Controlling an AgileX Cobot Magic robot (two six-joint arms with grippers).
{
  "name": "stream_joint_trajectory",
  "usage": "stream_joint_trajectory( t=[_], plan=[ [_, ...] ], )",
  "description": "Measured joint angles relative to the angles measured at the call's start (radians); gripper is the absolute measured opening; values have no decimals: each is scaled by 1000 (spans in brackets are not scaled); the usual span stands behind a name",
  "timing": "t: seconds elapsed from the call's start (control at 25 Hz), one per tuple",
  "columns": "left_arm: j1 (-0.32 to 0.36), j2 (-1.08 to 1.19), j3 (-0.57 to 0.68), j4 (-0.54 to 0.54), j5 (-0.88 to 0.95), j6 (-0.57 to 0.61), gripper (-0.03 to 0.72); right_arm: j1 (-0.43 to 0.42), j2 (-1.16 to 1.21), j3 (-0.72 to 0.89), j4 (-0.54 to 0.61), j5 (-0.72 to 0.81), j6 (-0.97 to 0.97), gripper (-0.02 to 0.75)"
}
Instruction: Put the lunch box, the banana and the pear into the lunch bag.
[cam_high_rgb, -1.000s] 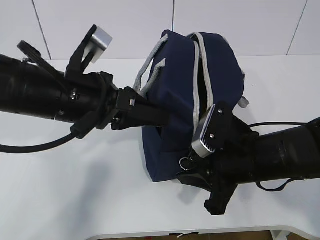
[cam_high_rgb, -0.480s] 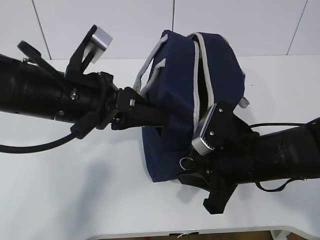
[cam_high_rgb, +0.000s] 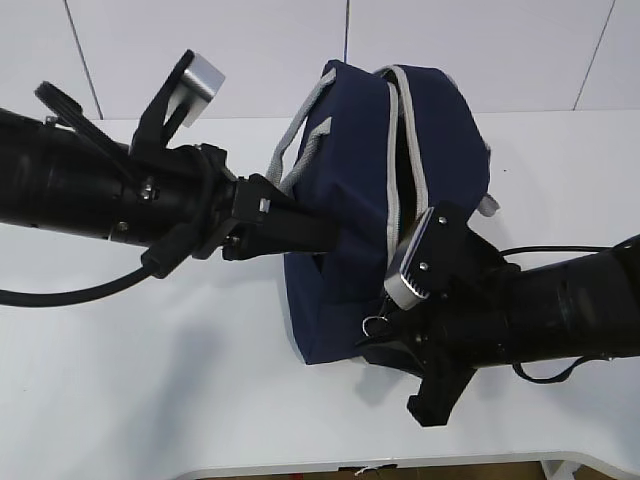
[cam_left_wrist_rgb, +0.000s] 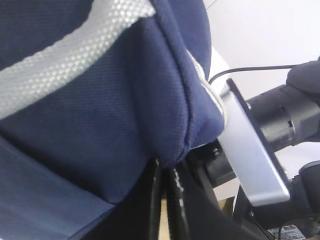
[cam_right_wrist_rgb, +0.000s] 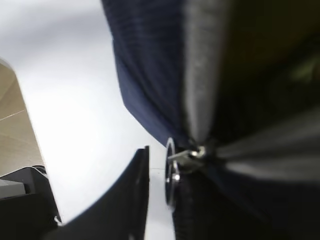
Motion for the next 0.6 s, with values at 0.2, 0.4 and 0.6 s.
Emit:
stream_joint_trajectory(
  t=[0.2, 0.4, 0.6],
  plan=[
    [0, 0, 0, 0, 0, 0, -20, 0, 0, 0, 0, -12, 2, 18],
    [0, 0, 0, 0, 0, 0, -20, 0, 0, -2, 0, -15, 4, 18],
    [0, 0, 0, 0, 0, 0, -20, 0, 0, -2, 0, -21, 23, 18]
  ],
)
